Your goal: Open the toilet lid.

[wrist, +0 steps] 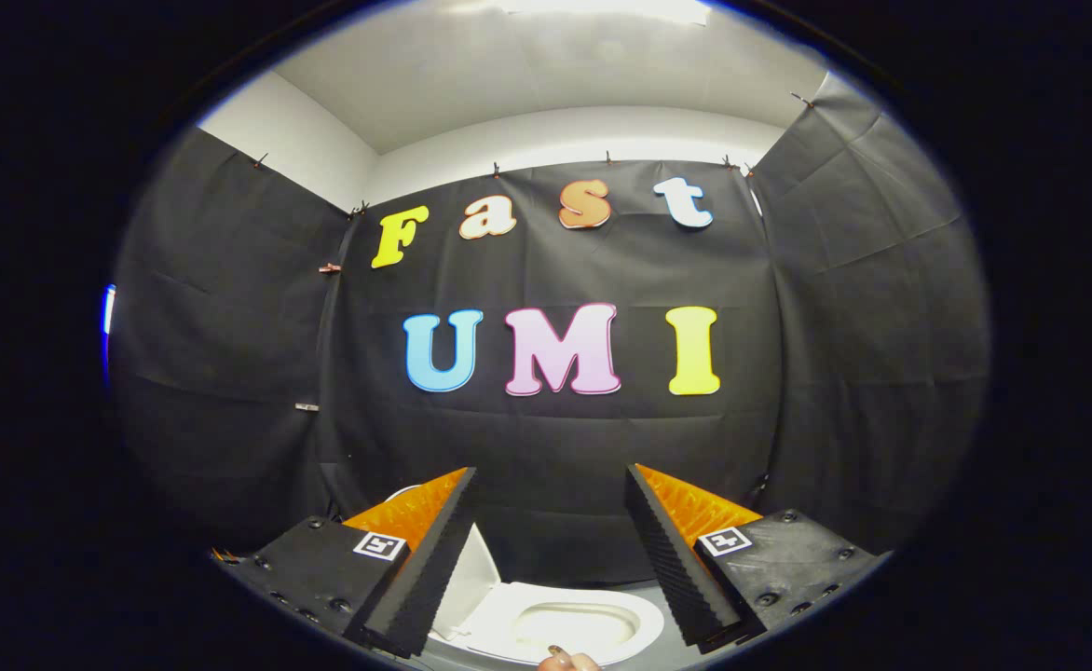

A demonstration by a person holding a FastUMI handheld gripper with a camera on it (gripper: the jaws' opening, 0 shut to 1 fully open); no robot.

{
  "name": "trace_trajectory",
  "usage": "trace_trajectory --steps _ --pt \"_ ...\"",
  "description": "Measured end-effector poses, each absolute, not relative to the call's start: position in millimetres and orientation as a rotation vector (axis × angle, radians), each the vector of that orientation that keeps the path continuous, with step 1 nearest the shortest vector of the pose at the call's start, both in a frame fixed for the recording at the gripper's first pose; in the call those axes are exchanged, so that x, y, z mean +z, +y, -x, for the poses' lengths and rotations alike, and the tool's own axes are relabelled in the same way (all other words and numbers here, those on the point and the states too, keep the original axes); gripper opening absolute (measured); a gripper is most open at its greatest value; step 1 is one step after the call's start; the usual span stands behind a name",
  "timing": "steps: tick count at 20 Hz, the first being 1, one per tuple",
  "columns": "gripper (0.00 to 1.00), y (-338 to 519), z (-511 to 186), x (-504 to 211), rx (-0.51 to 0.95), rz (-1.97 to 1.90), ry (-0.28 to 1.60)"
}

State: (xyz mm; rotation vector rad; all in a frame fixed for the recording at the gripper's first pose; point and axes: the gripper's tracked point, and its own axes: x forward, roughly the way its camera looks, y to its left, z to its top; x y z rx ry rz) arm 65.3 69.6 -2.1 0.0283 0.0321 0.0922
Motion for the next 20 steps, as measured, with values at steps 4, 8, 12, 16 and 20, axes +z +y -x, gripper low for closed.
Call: trace_trajectory --steps 4,8,12,16,20 --pt "0.98 33 -42 10 0.041 -0.021 0.002" --pt "0.98 10 -25 19 0.017 -0.027 -0.023" --pt "0.98 1 -17 19 0.023 -0.019 -0.025" --pt "0.98 3 -11 23 0.047 -0.037 -0.036" --pt "0.98 6 -10 26 0.064 -0.026 -0.054"
